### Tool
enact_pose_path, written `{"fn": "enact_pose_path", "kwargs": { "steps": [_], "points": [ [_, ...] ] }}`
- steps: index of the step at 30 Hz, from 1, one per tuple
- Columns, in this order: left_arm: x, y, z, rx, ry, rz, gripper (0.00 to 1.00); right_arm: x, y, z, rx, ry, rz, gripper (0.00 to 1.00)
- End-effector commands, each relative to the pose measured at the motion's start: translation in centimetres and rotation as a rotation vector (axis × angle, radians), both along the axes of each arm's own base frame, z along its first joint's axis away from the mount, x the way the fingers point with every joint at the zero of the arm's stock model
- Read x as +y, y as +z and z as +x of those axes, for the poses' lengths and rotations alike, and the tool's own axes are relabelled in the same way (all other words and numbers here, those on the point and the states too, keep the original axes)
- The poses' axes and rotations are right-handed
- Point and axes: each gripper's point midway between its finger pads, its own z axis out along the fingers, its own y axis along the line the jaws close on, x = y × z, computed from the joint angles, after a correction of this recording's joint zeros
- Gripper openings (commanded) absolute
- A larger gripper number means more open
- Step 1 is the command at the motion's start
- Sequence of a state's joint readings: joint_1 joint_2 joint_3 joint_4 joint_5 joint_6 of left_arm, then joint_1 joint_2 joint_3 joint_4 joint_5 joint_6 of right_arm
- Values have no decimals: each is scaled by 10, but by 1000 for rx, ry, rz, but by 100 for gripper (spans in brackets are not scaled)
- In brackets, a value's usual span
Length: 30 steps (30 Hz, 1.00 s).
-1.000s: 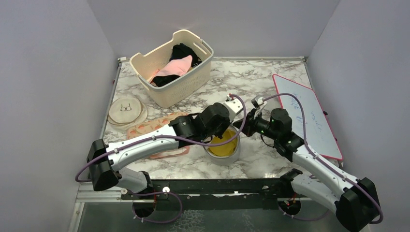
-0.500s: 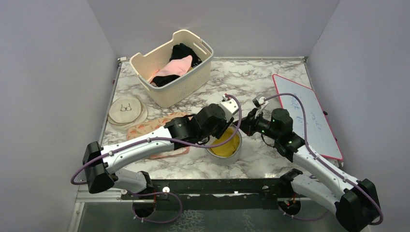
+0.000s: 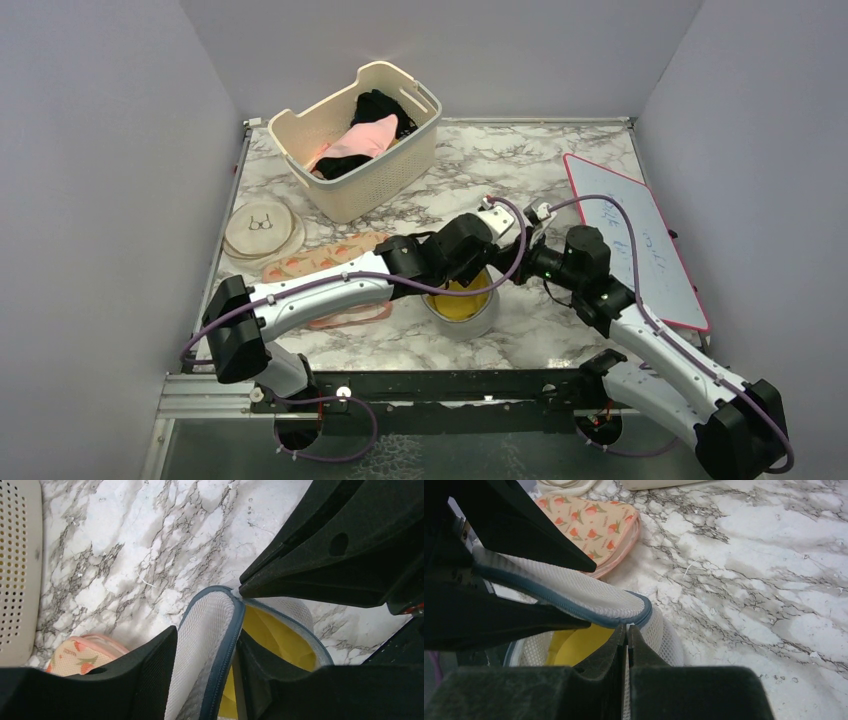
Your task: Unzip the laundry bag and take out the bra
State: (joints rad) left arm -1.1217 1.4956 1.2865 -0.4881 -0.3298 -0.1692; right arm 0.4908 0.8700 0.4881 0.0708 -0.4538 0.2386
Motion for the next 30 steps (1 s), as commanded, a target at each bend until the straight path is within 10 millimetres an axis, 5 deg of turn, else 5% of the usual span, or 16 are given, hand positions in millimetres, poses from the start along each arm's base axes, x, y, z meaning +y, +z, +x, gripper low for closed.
{"fn": "enact_pose_path", "kwargs": {
  "steps": [1, 11, 18, 25, 30],
  "points": [
    [-3, 14, 3, -26, 18, -22, 29, 3, 10, -6, -36, 40, 16, 1],
    [12, 37, -6, -54, 3, -82, 0, -12, 2, 11, -15, -104, -5, 1],
    [19, 55, -15, -76, -32, -150, 0, -11, -14, 16, 31, -115, -19, 1],
    [27, 51, -14, -90, -7, -141, 0, -5, -5, 12, 9, -63, 3, 1],
    [29, 38, -8, -88, 23, -89, 17, 3, 8, 0, -36, 31, 15, 1]
  ]
}}
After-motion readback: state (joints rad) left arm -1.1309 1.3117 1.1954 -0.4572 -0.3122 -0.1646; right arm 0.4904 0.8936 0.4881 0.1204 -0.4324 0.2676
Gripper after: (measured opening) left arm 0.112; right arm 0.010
